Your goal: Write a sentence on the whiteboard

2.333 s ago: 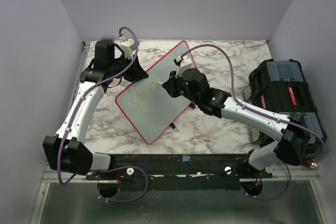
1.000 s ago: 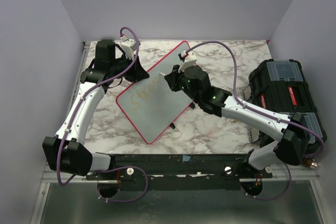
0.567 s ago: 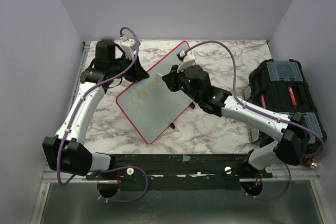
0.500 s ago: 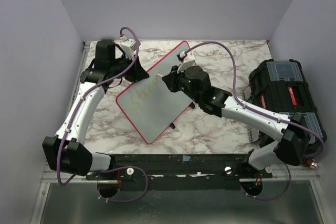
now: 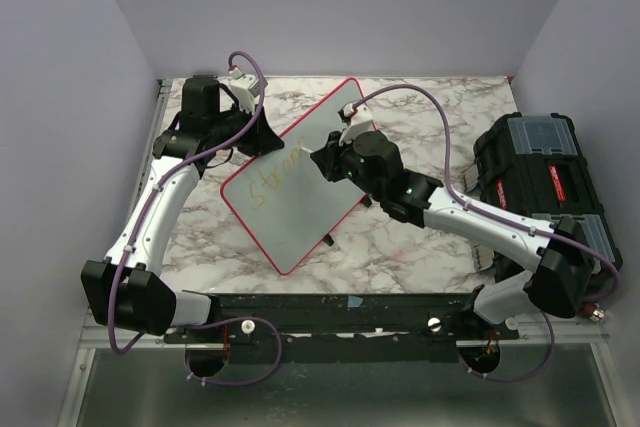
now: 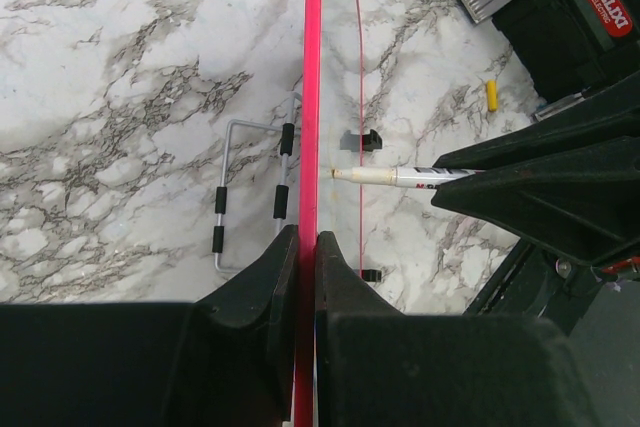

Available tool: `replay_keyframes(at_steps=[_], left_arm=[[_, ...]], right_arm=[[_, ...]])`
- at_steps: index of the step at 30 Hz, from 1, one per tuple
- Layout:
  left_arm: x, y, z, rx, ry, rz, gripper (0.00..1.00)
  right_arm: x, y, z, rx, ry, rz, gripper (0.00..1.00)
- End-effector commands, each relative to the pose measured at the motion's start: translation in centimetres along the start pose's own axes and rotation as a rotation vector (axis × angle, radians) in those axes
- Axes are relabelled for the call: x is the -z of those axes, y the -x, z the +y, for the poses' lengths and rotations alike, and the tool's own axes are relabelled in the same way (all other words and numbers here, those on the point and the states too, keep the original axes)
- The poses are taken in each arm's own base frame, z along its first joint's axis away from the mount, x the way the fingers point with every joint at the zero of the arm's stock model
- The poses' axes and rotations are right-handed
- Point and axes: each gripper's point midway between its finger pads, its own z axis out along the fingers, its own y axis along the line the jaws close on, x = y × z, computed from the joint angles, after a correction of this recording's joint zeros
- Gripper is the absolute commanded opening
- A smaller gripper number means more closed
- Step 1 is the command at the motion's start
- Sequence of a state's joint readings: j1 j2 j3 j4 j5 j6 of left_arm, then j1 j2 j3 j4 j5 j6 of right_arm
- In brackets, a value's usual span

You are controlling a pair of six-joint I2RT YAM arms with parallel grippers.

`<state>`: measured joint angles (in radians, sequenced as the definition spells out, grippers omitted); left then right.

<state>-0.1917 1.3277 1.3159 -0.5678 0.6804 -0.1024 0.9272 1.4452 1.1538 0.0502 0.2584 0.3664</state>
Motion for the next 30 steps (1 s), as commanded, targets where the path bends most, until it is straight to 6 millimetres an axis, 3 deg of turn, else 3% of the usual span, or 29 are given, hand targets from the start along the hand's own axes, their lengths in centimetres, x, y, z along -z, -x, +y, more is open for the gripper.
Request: replay_keyframes(at_steps=[1,18,30], left_arm=[[0.1,-0.2,-0.9,-0.05,-0.023,0.001,0.0],[0.2,-0.2,-0.9,-0.054,-0.022,0.002,0.0],[0.1,-0.3,-0.9,-0.052,-0.019,0.003,0.0]], right_arm=[[-0.1,-1.2,-2.0,0.021,-0.093,0.044,0.01],[-1.5,1.8,-1.0,0.053,-0.1,-0.001,0.01],[-1.4,0.3,-1.1,0.052,-0.086,0.034,0.01]])
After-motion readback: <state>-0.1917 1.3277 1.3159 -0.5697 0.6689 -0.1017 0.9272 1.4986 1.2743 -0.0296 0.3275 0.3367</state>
